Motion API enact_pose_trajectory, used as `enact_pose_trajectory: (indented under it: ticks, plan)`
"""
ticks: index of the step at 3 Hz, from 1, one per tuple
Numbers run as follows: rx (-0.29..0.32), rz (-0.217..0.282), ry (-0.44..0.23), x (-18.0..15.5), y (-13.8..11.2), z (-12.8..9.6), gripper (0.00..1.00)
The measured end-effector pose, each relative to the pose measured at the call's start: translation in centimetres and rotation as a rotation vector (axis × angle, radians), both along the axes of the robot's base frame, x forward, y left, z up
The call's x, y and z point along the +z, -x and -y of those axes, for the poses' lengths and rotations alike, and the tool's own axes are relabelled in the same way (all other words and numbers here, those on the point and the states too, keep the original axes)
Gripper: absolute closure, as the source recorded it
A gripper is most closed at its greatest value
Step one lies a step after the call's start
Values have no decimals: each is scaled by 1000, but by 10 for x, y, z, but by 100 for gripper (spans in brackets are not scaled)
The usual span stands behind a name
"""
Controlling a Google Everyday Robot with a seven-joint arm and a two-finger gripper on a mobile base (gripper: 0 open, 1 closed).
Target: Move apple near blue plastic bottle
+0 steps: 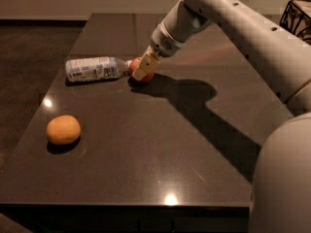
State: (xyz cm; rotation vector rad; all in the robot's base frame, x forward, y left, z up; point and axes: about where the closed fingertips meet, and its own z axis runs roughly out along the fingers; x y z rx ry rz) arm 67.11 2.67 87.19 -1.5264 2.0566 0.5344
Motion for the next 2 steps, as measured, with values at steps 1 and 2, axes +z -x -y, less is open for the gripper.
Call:
enact_pose_trajectory:
  ticks: [1,2]
  plan:
    - [9,4,22,-8,0,-3,58]
    - [6,15,32,-12,-1,-3,35]
